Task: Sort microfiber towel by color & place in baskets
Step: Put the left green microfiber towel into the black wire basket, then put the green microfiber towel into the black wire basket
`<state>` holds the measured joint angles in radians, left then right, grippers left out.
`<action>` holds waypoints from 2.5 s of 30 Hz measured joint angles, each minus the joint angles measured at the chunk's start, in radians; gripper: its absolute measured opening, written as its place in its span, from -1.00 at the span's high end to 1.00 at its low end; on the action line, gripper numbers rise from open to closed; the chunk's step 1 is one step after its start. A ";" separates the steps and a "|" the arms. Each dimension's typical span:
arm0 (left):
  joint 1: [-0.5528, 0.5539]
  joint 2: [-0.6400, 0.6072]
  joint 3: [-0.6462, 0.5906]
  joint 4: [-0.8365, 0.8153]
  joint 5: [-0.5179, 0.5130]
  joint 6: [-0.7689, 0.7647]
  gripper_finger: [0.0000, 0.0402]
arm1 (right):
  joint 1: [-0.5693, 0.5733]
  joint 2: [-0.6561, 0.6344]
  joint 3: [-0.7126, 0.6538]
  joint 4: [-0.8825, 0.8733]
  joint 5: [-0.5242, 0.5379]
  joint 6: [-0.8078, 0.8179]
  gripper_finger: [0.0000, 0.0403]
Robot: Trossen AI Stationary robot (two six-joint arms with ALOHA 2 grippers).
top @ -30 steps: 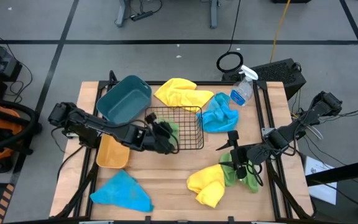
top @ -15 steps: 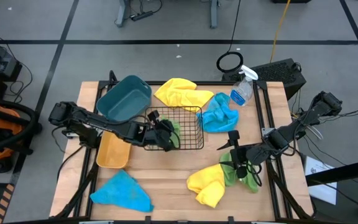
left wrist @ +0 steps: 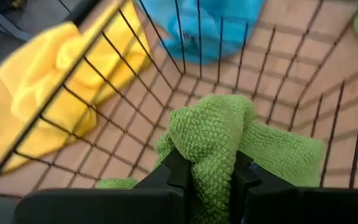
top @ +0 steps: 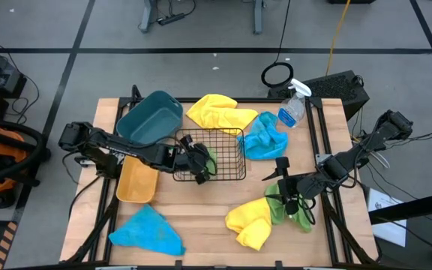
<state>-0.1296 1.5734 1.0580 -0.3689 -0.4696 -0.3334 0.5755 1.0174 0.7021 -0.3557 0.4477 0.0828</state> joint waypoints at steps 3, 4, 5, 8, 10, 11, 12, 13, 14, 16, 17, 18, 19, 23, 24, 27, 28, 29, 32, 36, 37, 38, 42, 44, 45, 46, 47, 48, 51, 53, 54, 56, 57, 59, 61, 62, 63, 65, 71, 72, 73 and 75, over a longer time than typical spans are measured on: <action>-0.011 0.000 0.000 -0.035 0.021 -0.020 0.75 | 0.000 0.000 0.000 -0.015 0.000 0.003 -0.27; -0.012 0.000 0.000 -0.046 0.022 -0.026 0.75 | 0.000 0.000 0.000 -0.020 0.000 0.003 -0.27; -0.016 0.000 0.000 -0.049 0.022 -0.027 0.75 | 0.000 0.000 0.000 -0.025 0.001 0.003 -0.27; -0.017 0.000 0.000 -0.043 0.022 -0.028 0.75 | 0.000 0.000 0.000 -0.025 0.002 0.003 -0.27; -0.015 0.000 0.000 -0.044 0.022 -0.028 0.75 | 0.000 0.000 0.000 -0.025 0.002 0.002 -0.27; -0.011 0.000 0.000 -0.044 0.022 -0.027 0.75 | 0.000 0.000 0.000 -0.025 0.002 0.001 -0.27; -0.009 0.000 0.000 -0.044 0.022 -0.027 0.75 | 0.000 0.000 0.000 -0.025 0.002 0.002 -0.27; -0.007 0.000 -0.001 -0.044 0.022 -0.028 0.75 | 0.000 0.000 0.000 -0.025 0.002 0.002 -0.27; -0.007 0.000 -0.006 -0.043 0.022 -0.028 0.75 | 0.000 0.000 0.000 -0.025 0.002 0.002 -0.27; -0.007 0.000 -0.020 -0.046 0.022 -0.028 0.75 | 0.000 0.000 0.000 -0.025 0.002 0.002 -0.27; -0.007 0.000 -0.026 -0.049 0.022 -0.028 0.75 | 0.000 0.000 0.000 -0.025 0.002 0.002 -0.27; -0.007 0.000 -0.032 -0.056 0.022 -0.036 0.75 | 0.000 0.000 0.000 -0.025 0.002 0.002 -0.27; -0.007 0.000 -0.034 -0.070 0.022 -0.050 0.75 | 0.000 0.000 0.000 -0.025 0.002 0.002 -0.27; 0.004 0.000 -0.034 -0.105 0.009 -0.126 0.75 | 0.000 0.000 0.000 -0.024 0.002 0.000 -0.27; 0.008 0.000 -0.034 -0.104 0.006 -0.132 0.75 | 0.000 0.000 0.000 -0.024 0.002 0.000 -0.27; 0.017 0.000 -0.034 -0.104 0.004 -0.133 0.75 | 0.000 0.000 0.000 -0.024 0.002 0.000 -0.27; 0.020 0.000 -0.034 -0.104 0.005 -0.136 0.75 | 0.000 0.000 0.000 -0.024 0.002 0.000 -0.27; 0.023 0.000 -0.034 -0.104 0.008 -0.143 0.75 | 0.000 0.000 0.000 -0.024 0.002 0.000 -0.27; 0.026 0.000 -0.034 -0.104 0.023 -0.170 0.68 | 0.000 0.000 0.000 -0.024 0.002 0.000 -0.27; 0.026 0.000 -0.034 -0.104 0.021 -0.184 0.43 | 0.000 0.000 0.000 -0.021 0.001 0.002 -0.27; 0.026 0.000 -0.034 -0.104 0.017 -0.184 0.35 | 0.000 0.000 0.000 -0.019 0.001 0.002 -0.27; 0.026 0.000 -0.034 -0.104 0.007 -0.184 0.26 | 0.000 0.000 0.000 -0.015 0.001 0.002 -0.27; 0.026 0.000 -0.035 -0.104 -0.023 -0.182 -0.05 | 0.000 0.000 0.000 -0.014 0.000 0.013 -0.27; 0.026 0.000 -0.034 -0.104 -0.024 -0.185 -0.15 | 0.000 0.000 0.000 -0.014 0.000 0.014 -0.27; 0.025 0.000 -0.031 -0.109 -0.024 -0.185 -0.18 | 0.000 0.000 0.000 -0.015 0.000 0.014 -0.27; 0.021 0.000 -0.024 -0.114 -0.024 -0.185 -0.20 | 0.000 0.000 0.000 -0.015 0.000 0.014 -0.27; 0.017 0.000 -0.017 -0.113 -0.022 -0.185 -0.21 | 0.000 0.000 0.000 -0.015 0.000 0.014 -0.27; 0.014 0.000 -0.011 -0.113 -0.016 -0.185 -0.21 | 0.000 0.000 0.000 -0.015 0.000 0.014 -0.27; 0.002 -0.001 0.002 -0.139 -0.002 -0.186 -0.22 | 0.000 0.000 0.000 -0.016 0.000 0.014 -0.27; -0.004 -0.001 0.014 -0.178 -0.001 -0.193 -0.22 | 0.000 0.000 0.000 -0.017 0.000 0.015 -0.27; -0.005 -0.001 0.019 -0.196 -0.001 -0.202 -0.22 | 0.000 0.000 0.000 -0.021 0.000 0.022 -0.27; -0.008 -0.001 0.025 -0.223 -0.001 -0.203 -0.22 | 0.000 0.000 0.000 -0.037 -0.003 0.055 -0.27; -0.008 -0.001 0.025 -0.226 -0.002 -0.202 -0.22 | 0.000 0.000 0.000 -0.052 -0.004 0.084 -0.27; -0.008 -0.001 0.025 -0.222 0.000 -0.197 -0.22 | 0.003 0.000 0.000 -0.106 -0.011 0.149 -0.27; -0.008 -0.001 0.025 -0.213 0.016 -0.182 -0.22 | 0.007 0.000 0.000 -0.170 -0.058 0.212 -0.27; -0.012 -0.001 0.025 -0.206 0.018 -0.177 -0.22 | 0.010 0.000 0.000 -0.199 -0.093 0.248 -0.27; -0.016 -0.001 0.025 -0.198 0.018 -0.177 -0.22 | 0.016 0.000 0.000 -0.229 -0.138 0.294 -0.27; -0.026 -0.001 0.025 -0.158 0.018 -0.175 -0.22 | 0.038 0.000 0.000 -0.280 -0.219 0.396 -0.27; -0.041 -0.001 0.025 0.036 0.014 -0.011 -0.22 | 0.173 0.000 0.000 -0.375 -0.268 0.602 -0.27; -0.041 -0.001 0.025 0.065 0.013 0.008 -0.22 | 0.197 0.000 0.000 -0.383 -0.268 0.629 -0.27; -0.040 -0.001 0.025 0.095 0.013 0.025 -0.22 | 0.218 0.000 0.000 -0.391 -0.268 0.658 -0.27; -0.040 -0.001 0.026 0.148 0.013 0.034 -0.22 | 0.261 0.000 0.000 -0.405 -0.267 0.712 -0.28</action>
<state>-0.1699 1.5719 1.0835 -0.2207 -0.4568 -0.2997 0.8369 1.0172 0.7025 -0.7611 0.1810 0.7951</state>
